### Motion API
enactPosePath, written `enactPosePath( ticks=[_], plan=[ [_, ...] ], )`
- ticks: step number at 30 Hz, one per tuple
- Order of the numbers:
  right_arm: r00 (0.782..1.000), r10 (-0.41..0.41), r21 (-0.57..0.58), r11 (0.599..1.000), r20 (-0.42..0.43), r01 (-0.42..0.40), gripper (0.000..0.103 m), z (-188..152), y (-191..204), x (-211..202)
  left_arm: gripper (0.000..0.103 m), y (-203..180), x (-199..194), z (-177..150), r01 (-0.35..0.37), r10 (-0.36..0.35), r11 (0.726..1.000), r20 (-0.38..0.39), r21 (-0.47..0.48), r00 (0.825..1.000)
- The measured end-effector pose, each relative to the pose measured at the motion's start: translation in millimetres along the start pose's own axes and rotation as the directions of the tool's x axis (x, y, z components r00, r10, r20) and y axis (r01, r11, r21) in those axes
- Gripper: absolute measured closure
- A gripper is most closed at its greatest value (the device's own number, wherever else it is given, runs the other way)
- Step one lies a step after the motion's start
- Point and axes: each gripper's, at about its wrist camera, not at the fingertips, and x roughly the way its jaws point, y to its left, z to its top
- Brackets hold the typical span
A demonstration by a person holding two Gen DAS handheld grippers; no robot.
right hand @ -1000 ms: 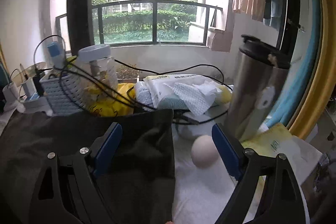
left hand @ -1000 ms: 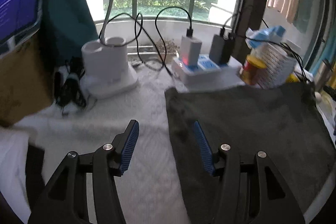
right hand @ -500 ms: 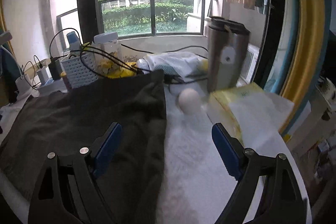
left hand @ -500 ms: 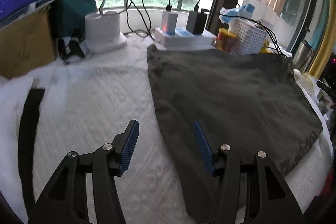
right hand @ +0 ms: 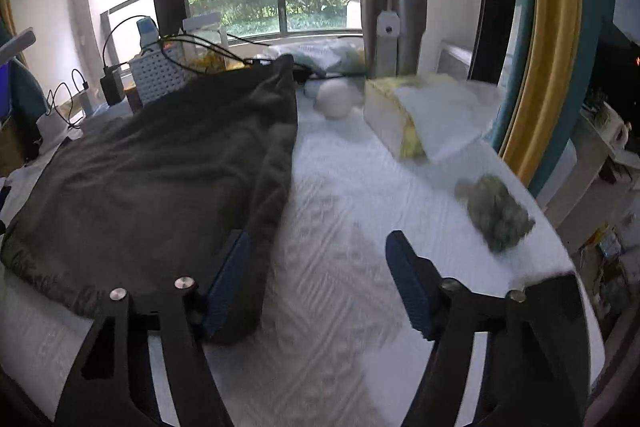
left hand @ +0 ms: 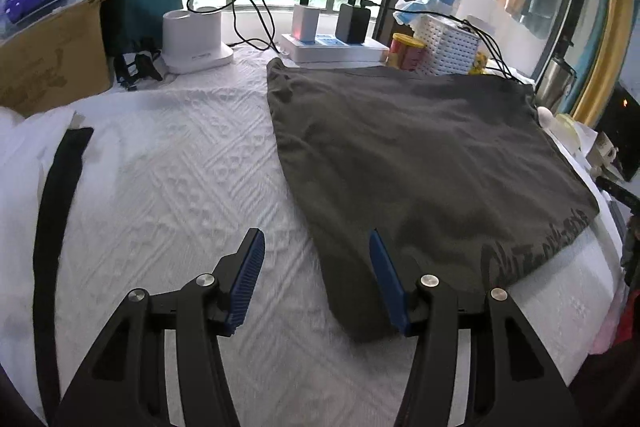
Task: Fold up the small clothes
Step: 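Open both grippers and withdraw them from the folded shirt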
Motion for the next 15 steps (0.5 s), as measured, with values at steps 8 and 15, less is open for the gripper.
enactPosePath(
  ticks=[8, 15],
  plan=[
    [0.999, 0.045, 0.006, 0.999, 0.000, -0.045, 0.051, -8, -1, -1, 0.045, -3, -15, -27, -0.008, 0.009, 1.000, -0.060, 0.016, 0.998],
    [0.993, 0.109, 0.018, 0.994, -0.043, -0.109, 0.070, -17, -2, 3, 0.045, -20, -10, -32, -0.007, 0.012, 0.998, -0.085, 0.067, 0.996]
  ],
)
